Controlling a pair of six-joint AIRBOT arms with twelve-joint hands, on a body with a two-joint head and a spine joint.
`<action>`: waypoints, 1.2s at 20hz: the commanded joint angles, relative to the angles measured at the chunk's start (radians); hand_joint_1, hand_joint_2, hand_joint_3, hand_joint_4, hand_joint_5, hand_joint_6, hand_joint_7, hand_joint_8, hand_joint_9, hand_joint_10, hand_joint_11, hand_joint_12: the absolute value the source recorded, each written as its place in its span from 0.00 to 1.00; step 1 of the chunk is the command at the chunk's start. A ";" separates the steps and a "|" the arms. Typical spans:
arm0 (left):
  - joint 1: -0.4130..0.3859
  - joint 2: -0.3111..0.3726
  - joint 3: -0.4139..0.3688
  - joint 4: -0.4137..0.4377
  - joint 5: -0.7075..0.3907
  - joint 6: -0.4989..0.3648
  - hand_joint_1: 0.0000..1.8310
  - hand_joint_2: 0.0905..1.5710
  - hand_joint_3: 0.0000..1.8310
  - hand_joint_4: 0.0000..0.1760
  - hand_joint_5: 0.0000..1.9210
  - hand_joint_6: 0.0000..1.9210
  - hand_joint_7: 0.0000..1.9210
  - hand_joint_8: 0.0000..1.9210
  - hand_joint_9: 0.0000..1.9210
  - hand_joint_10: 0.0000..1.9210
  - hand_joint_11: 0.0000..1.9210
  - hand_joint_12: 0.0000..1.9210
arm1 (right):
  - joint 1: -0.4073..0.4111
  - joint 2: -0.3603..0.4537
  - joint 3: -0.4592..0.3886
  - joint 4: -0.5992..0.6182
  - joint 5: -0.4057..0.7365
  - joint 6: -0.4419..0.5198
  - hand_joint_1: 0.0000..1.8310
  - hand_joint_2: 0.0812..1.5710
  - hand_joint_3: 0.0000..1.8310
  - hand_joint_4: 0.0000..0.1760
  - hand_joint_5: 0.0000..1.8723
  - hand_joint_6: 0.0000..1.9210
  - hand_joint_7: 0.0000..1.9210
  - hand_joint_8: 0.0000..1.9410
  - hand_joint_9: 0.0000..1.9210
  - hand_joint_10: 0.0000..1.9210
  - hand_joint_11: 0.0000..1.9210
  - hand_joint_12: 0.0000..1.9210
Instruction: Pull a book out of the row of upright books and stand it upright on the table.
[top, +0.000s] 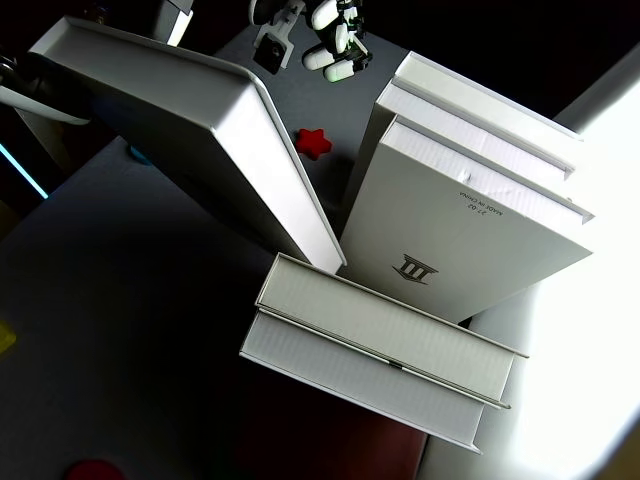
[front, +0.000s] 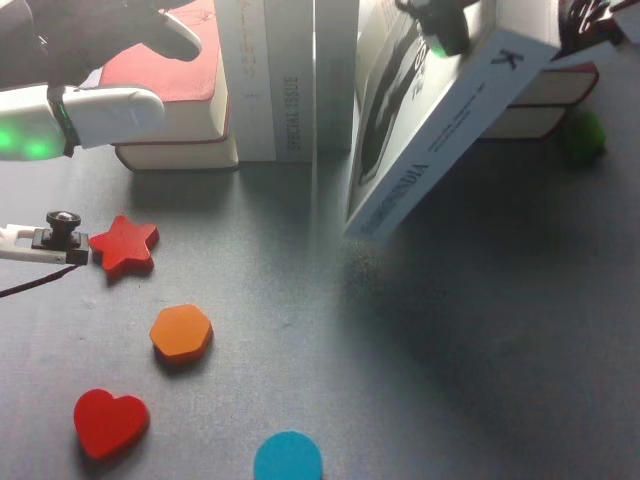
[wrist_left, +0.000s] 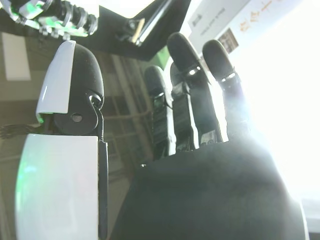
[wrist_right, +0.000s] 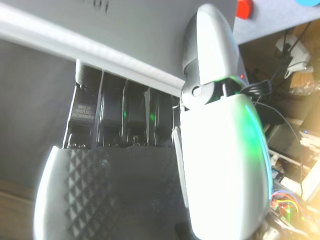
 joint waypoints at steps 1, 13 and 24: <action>-0.009 -0.003 -0.002 -0.052 -0.110 -0.009 0.63 0.67 0.00 0.00 0.21 0.19 0.22 0.00 0.23 0.50 0.00 0.76 | 0.013 0.005 -0.005 0.090 -0.062 -0.019 0.71 0.84 0.00 0.00 0.41 0.59 0.22 0.89 0.23 0.95 0.21 0.96; -0.004 0.009 -0.010 -0.059 -0.115 -0.009 0.70 0.68 0.00 0.00 0.21 0.18 0.23 0.00 0.21 0.54 0.01 0.77 | -0.154 0.045 0.001 0.673 -0.062 -0.426 0.71 0.84 0.00 0.00 0.41 0.59 0.22 0.89 0.23 0.95 0.20 0.96; 0.024 0.019 -0.021 -0.083 -0.136 -0.009 0.66 0.68 0.00 0.00 0.22 0.15 0.22 0.00 0.20 0.53 0.00 0.74 | -0.541 -0.063 0.120 1.364 0.158 -0.809 0.70 0.72 0.00 0.00 0.50 0.41 0.48 0.70 0.48 0.78 0.42 0.90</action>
